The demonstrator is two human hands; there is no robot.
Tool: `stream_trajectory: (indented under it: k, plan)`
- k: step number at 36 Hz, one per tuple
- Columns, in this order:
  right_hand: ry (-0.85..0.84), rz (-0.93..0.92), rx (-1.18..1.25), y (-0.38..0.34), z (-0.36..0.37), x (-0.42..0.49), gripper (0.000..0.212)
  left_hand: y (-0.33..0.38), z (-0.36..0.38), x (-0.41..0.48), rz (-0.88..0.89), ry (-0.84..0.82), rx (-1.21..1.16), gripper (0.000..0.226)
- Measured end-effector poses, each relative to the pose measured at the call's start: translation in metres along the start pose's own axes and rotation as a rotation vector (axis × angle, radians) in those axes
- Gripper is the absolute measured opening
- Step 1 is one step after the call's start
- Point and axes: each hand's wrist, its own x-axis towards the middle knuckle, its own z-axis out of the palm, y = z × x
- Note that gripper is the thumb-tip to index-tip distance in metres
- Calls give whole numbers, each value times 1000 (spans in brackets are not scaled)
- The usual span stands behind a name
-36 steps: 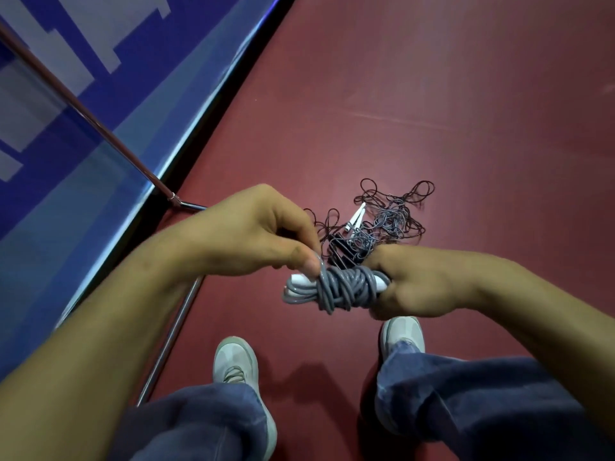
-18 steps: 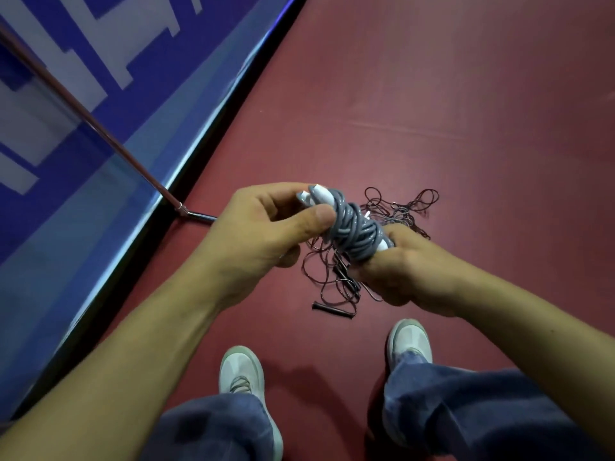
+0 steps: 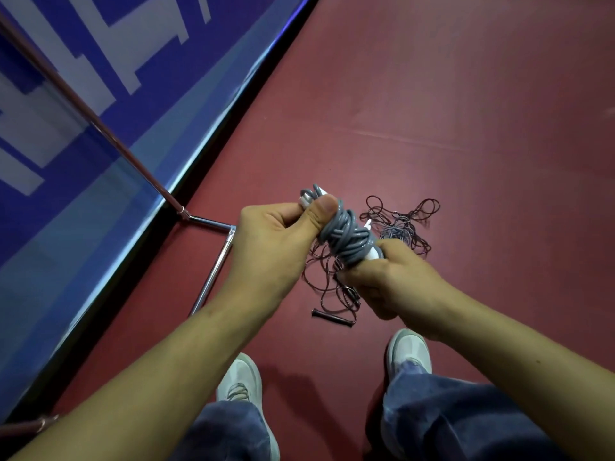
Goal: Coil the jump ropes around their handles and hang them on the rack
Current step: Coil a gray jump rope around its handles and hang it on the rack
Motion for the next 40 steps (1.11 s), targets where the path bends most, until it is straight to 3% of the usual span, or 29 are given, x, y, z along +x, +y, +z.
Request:
stream_trajectory:
  k: [3, 6, 9, 13, 16, 18, 21, 24, 30, 40]
  plan:
    - [109, 13, -136, 1, 2, 5, 22, -6, 1, 4, -53, 63, 37, 71]
    - [25, 83, -228, -4, -5, 5, 21, -13, -2, 3, -147, -3, -16, 56]
    - [-78, 81, -265, -8, -11, 2, 19, -17, -1, 0, -131, -44, -51, 43]
    - [-179, 37, -162, -12, -9, -3, 20, -18, 5, -1, -109, -10, -101, 44]
    - [-162, 24, 75, -16, -13, -4, 57, -19, 8, -1, -137, 15, -153, 41]
    - [-221, 12, 137, -19, -14, -5, 70, -18, 9, -2, -146, 10, -165, 36]
    - [-351, 21, 236, -28, -15, -2, 46, -13, 10, -2, -137, -26, -165, 33]
    - [-364, 19, 265, -29, -17, 0, 31, -14, 12, -3, -115, -19, -124, 37]
    - [-121, -148, 43, -16, -10, 0, 25, -18, 16, -8, -205, -43, -41, 46]
    - [-105, -154, 9, -15, -1, 3, 25, -1, -18, 2, -407, -351, 40, 57]
